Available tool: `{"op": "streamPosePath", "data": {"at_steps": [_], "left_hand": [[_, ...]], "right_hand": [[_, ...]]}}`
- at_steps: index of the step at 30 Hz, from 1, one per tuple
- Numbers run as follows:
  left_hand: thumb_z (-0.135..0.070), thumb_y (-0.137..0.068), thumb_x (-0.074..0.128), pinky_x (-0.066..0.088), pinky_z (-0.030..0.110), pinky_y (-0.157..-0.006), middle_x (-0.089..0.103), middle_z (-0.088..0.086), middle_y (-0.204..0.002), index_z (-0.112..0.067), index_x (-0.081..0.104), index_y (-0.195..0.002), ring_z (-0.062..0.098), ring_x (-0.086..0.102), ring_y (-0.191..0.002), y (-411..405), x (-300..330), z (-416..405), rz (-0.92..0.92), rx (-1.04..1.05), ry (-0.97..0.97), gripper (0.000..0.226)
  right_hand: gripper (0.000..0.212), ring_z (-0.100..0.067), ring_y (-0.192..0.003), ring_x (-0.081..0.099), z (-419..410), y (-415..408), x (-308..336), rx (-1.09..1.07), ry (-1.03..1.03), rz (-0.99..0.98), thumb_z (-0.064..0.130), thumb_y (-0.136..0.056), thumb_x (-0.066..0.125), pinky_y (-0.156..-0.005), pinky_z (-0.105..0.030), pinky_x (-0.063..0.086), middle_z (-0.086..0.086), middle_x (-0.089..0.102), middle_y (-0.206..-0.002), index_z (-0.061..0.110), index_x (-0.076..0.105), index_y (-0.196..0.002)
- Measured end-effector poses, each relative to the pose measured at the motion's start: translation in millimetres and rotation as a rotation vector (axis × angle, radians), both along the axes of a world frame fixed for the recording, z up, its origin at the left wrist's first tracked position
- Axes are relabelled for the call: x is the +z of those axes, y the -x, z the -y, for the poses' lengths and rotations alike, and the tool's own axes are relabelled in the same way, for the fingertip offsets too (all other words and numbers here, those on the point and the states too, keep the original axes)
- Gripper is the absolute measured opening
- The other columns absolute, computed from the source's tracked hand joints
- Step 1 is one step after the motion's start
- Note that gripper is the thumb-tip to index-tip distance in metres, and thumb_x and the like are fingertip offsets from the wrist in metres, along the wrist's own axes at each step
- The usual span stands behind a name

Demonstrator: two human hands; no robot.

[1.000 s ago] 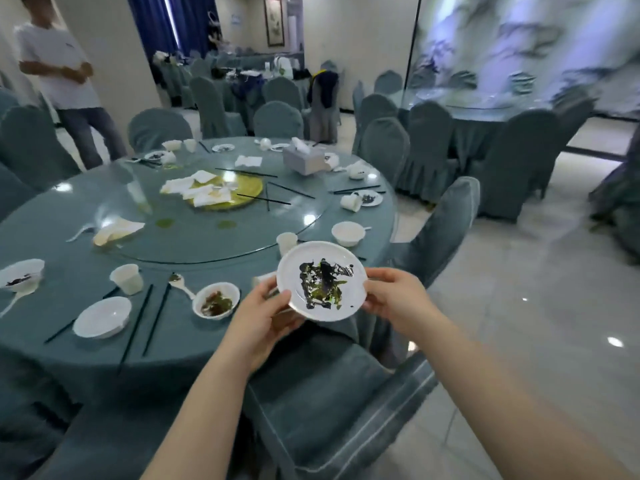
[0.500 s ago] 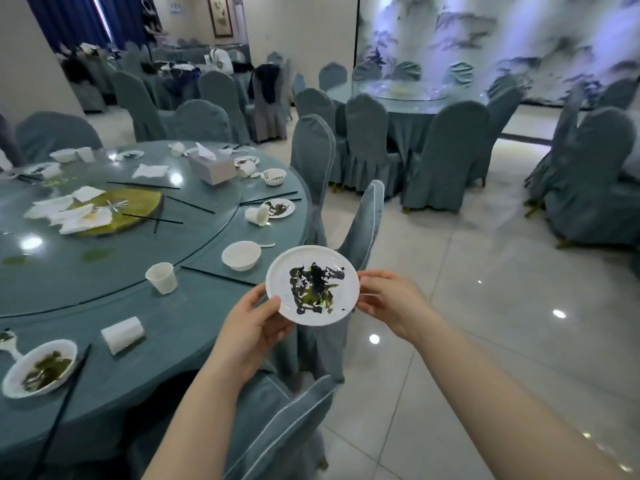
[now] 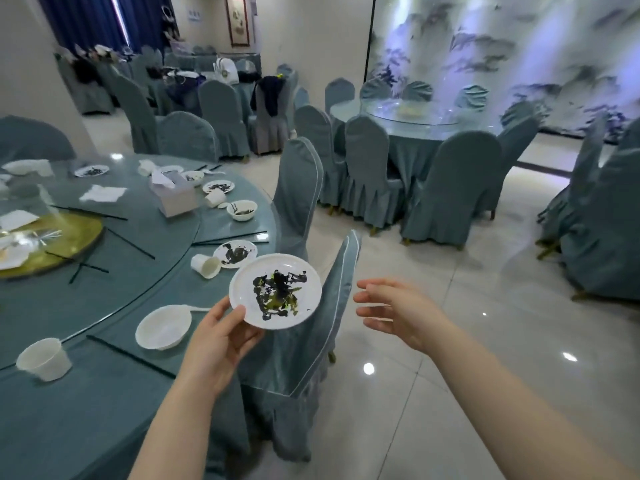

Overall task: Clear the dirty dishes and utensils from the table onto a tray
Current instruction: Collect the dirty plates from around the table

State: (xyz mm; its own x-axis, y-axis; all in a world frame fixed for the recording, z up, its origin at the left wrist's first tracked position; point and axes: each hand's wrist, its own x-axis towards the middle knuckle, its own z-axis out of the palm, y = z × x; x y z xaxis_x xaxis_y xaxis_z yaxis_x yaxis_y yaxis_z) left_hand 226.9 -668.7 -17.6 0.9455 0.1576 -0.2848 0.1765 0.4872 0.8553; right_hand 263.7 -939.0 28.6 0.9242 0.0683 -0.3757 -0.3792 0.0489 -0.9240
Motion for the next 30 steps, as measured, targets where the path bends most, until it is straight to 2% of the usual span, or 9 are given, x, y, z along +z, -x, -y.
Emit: {"op": "streamPosePath", "data": {"at_steps": [4,6,10,17,23,27,30], "left_hand": [[-0.011,-0.096,0.050,0.053,0.039,-0.078,0.075,0.003,-0.095,-0.021,0.061,-0.116,0.018,0.072,-0.078,-52,-1,23,0.012,0.117,-0.019,0.024],[-0.011,-0.097,0.050,0.054,0.038,-0.076,0.075,0.002,-0.092,-0.021,0.061,-0.112,0.016,0.072,-0.073,-68,-4,37,0.012,0.204,-0.010,0.022],[-0.010,-0.097,0.048,0.059,0.029,-0.061,0.075,0.003,-0.093,-0.018,0.062,-0.106,0.018,0.073,-0.077,-94,-5,54,0.018,0.382,0.009,0.018],[-0.009,-0.098,0.045,0.060,0.029,-0.068,0.075,0.002,-0.086,-0.016,0.061,-0.106,0.015,0.071,-0.070,-132,-9,33,0.002,0.621,-0.030,0.019],[-0.009,-0.097,0.046,0.059,0.027,-0.061,0.074,0.000,-0.076,-0.018,0.061,-0.105,0.014,0.070,-0.062,-181,-21,2,-0.040,0.735,-0.023,0.019],[-0.009,-0.097,0.047,0.055,0.035,-0.074,0.073,0.001,-0.079,-0.017,0.060,-0.109,0.015,0.069,-0.063,-202,-26,-3,-0.084,0.827,-0.020,0.019],[-0.010,-0.097,0.047,0.059,0.031,-0.068,0.072,-0.001,-0.076,-0.018,0.061,-0.103,0.013,0.067,-0.058,-215,-28,-4,-0.115,0.875,-0.028,0.018]], "right_hand": [[0.014,-0.017,-0.069,0.070,23,-81,-4,0.118,-0.027,0.022,0.015,-0.090,0.062,-0.060,-0.028,0.056,-0.004,0.074,-0.084,0.014,0.068,-0.103],[0.015,-0.018,-0.070,0.070,32,-121,-6,0.191,-0.045,0.016,0.015,-0.091,0.061,-0.060,-0.028,0.055,-0.005,0.074,-0.086,0.013,0.067,-0.105],[0.013,-0.017,-0.066,0.069,34,-200,-3,0.372,-0.052,0.021,0.014,-0.094,0.057,-0.061,-0.030,0.058,-0.003,0.074,-0.080,0.013,0.066,-0.103],[0.015,-0.017,-0.065,0.066,-32,-307,-1,0.582,-0.059,-0.003,0.013,-0.095,0.055,-0.063,-0.029,0.058,-0.005,0.072,-0.084,0.011,0.064,-0.107],[0.013,-0.017,-0.066,0.065,-77,-377,-33,0.672,0.038,-0.041,0.012,-0.093,0.058,-0.066,-0.029,0.054,-0.005,0.070,-0.085,0.012,0.064,-0.105],[0.009,-0.017,-0.061,0.061,-108,-424,-63,0.714,0.155,-0.072,0.005,-0.091,0.059,-0.059,-0.027,0.049,-0.007,0.067,-0.080,0.012,0.062,-0.097],[0.008,-0.018,-0.059,0.057,-137,-451,-94,0.785,0.256,-0.137,0.004,-0.090,0.060,-0.057,-0.026,0.045,-0.008,0.064,-0.078,0.011,0.061,-0.093]]}}
